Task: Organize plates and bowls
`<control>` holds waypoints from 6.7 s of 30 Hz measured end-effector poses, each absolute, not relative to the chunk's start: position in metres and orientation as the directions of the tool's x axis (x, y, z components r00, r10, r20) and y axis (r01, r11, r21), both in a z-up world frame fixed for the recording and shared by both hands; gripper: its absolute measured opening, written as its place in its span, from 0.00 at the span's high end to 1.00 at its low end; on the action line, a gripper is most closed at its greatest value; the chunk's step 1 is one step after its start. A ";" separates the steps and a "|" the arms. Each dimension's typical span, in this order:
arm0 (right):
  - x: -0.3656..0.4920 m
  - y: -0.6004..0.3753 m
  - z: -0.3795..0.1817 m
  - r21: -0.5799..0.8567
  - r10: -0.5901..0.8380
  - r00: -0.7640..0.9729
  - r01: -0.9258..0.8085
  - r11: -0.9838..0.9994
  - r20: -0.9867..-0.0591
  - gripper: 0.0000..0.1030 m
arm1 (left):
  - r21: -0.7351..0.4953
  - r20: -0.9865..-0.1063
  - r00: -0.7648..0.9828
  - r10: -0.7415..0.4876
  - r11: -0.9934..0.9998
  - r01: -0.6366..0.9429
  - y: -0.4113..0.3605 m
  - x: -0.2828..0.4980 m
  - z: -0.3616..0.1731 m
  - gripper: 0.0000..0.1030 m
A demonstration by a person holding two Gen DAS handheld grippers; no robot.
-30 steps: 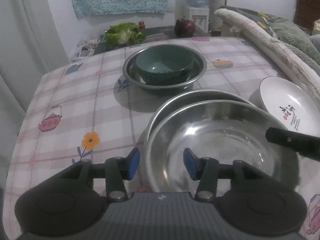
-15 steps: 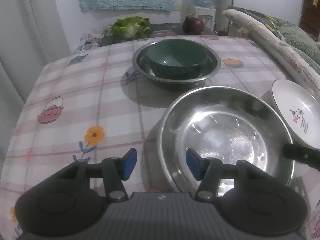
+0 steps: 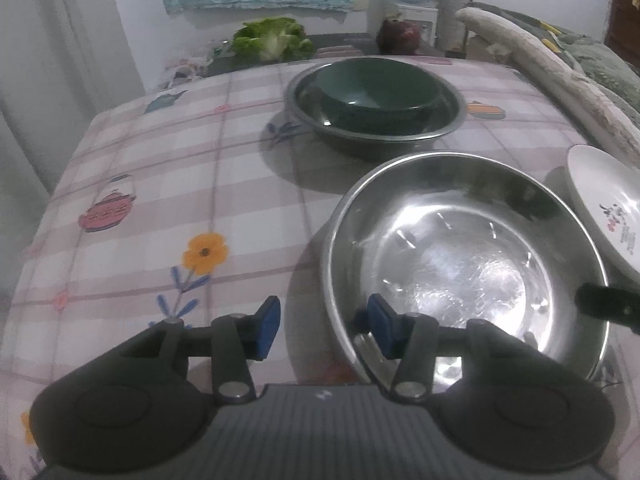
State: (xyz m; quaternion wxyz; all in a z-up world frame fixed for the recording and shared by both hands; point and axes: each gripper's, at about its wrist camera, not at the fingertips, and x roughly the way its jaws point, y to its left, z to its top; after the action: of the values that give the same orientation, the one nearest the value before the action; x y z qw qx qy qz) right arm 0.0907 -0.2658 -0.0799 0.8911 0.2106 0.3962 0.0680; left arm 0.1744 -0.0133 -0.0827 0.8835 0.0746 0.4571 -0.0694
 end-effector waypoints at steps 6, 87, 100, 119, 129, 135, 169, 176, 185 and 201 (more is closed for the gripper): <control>0.094 -0.245 -0.080 0.448 0.346 0.656 -0.014 0.894 -0.671 0.66 | 0.106 -0.814 0.581 0.002 0.984 0.145 0.008 0.165 -0.081 0.49; 0.119 -0.470 -0.110 0.398 0.091 0.761 0.229 0.888 -0.642 0.80 | 0.068 -0.836 0.514 -0.192 0.893 0.444 -0.251 0.218 -0.081 0.69; 0.091 -0.459 -0.107 0.409 0.126 0.740 0.213 0.888 -0.660 0.78 | 0.049 -0.851 0.491 -0.188 0.902 0.429 -0.232 0.174 -0.074 0.68; 0.035 -0.430 -0.101 0.404 0.131 0.726 0.215 0.889 -0.675 0.76 | 0.037 -0.840 0.501 -0.207 0.900 0.434 -0.197 0.102 -0.067 0.63; 0.029 -0.415 -0.101 0.374 0.103 0.729 0.220 0.901 -0.677 0.75 | 0.001 -0.811 0.527 -0.256 0.899 0.439 -0.178 0.085 -0.069 0.63; 0.024 -0.417 -0.101 0.391 0.103 0.736 0.231 0.891 -0.670 0.75 | 0.023 -0.817 0.523 -0.243 0.893 0.450 -0.182 0.087 -0.075 0.63; 0.018 -0.409 -0.100 0.394 0.124 0.738 0.204 0.896 -0.664 0.76 | 0.002 -0.807 0.545 -0.230 0.920 0.392 -0.170 0.078 -0.071 0.63; 0.011 -0.406 -0.106 0.384 0.130 0.727 0.195 0.902 -0.674 0.78 | 0.008 -0.807 0.549 -0.215 0.927 0.375 -0.174 0.086 -0.076 0.63; 0.008 -0.402 -0.107 0.365 0.122 0.732 0.181 0.913 -0.670 0.78 | -0.008 -0.804 0.552 -0.221 0.933 0.361 -0.177 0.094 -0.083 0.59; 0.012 -0.401 -0.103 0.336 0.109 0.733 0.170 0.926 -0.671 0.78 | -0.018 -0.806 0.553 -0.212 0.942 0.335 -0.178 0.095 -0.082 0.59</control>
State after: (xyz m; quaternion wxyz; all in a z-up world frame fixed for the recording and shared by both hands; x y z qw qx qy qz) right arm 0.0120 -0.4014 -0.1035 0.9111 0.1911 0.3649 -0.0166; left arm 0.0946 -0.1782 -0.0821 0.8785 0.0688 0.4465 -0.1554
